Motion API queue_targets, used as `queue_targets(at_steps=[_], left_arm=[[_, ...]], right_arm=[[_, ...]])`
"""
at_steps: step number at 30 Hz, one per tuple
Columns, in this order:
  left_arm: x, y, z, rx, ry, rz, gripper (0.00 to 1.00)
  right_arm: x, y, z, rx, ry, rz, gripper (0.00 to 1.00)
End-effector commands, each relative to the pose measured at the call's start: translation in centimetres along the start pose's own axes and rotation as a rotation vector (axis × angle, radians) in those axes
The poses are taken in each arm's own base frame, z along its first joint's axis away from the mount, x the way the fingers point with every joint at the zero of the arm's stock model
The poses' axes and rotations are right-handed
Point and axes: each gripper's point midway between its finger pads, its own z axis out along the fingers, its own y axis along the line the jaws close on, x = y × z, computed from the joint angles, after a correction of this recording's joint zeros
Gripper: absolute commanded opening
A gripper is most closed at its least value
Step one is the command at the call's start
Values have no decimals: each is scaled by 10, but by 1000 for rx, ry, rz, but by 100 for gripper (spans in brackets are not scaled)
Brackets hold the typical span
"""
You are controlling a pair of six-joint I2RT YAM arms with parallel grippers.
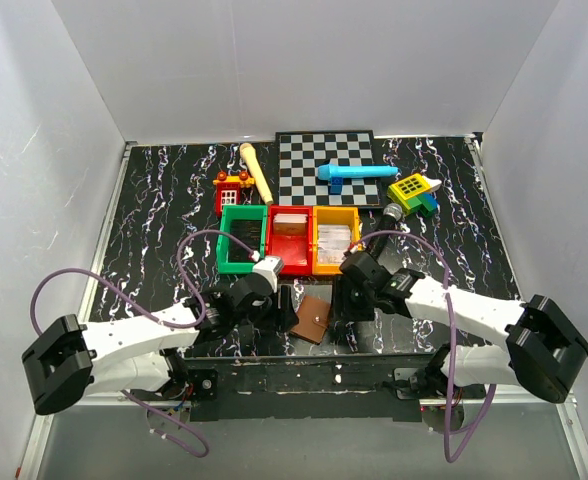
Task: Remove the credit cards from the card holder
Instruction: Pick up the card holder from the center of the board.
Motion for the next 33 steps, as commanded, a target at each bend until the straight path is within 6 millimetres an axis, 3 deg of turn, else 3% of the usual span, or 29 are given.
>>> queue_targets(at_steps=[1,5,14,21,33], left_arm=[[-19,-12,8,18,-59,28,51],[-11,-6,19,-13,-16,27,42],[4,6,31,-62,33,8,40],[11,3,34,-38,65,18,41],[15,3,26,-11,57,-5,31]], right_arm=[[-10,23,7,-96,-47,171,59],[-8,22,17,-76,-28,185,58],[-4,18,32,-61,16,191,57],[-11,31,37,-82,55,120,54],[-22,36,37,-49,73,13,47]])
